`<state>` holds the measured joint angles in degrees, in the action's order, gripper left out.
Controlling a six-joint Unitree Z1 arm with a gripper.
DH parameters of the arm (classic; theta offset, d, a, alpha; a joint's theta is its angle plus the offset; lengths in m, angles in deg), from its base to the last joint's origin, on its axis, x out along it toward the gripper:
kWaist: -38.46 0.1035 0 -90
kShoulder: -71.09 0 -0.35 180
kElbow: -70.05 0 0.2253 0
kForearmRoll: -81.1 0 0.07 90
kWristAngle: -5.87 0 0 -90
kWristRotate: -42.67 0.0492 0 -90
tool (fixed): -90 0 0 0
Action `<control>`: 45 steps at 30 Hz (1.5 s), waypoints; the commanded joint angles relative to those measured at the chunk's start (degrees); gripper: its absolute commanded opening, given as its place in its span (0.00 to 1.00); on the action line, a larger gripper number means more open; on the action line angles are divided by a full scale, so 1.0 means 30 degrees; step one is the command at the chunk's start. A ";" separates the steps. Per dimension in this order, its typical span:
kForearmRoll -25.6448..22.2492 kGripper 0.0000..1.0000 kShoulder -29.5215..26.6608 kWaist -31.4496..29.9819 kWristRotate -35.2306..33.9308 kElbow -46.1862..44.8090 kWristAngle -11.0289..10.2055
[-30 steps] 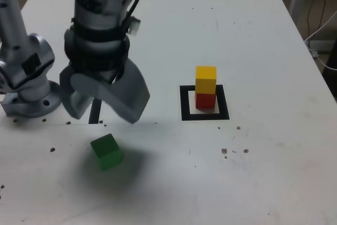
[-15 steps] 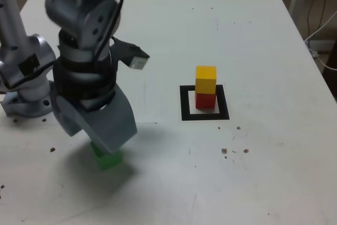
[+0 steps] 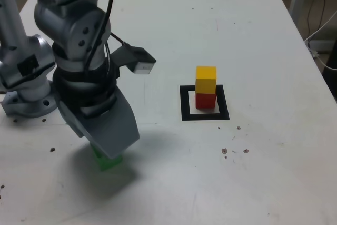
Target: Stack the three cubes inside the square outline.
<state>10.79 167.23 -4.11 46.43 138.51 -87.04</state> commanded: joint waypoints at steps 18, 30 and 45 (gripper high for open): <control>0.1465 0.86 0.1959 -0.1924 -0.0326 0.0419 0.0369; 0.1470 0.41 0.2280 -0.1924 -0.1236 0.0501 0.0213; 0.1389 0.19 0.2081 -0.1924 -0.1622 0.0347 0.0013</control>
<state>15.12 173.87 -9.84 41.66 139.53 -86.99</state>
